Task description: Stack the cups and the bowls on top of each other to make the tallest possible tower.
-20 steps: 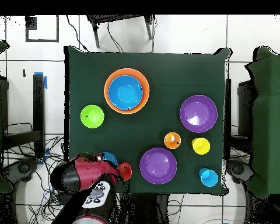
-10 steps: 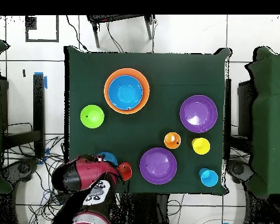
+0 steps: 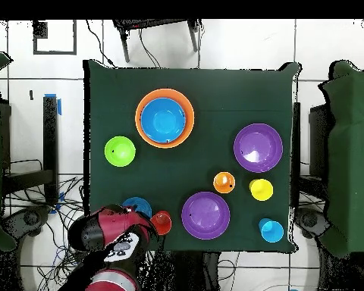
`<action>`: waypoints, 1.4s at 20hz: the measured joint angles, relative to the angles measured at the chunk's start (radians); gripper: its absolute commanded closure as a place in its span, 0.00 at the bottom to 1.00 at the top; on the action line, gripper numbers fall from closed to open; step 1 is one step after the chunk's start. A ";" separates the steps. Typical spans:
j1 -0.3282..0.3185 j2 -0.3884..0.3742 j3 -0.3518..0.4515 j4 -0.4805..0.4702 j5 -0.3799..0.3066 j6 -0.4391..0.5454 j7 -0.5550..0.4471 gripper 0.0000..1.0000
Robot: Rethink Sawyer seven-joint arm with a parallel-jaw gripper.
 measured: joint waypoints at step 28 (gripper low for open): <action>0.061 0.020 -0.042 -0.005 0.018 -0.025 0.006 0.00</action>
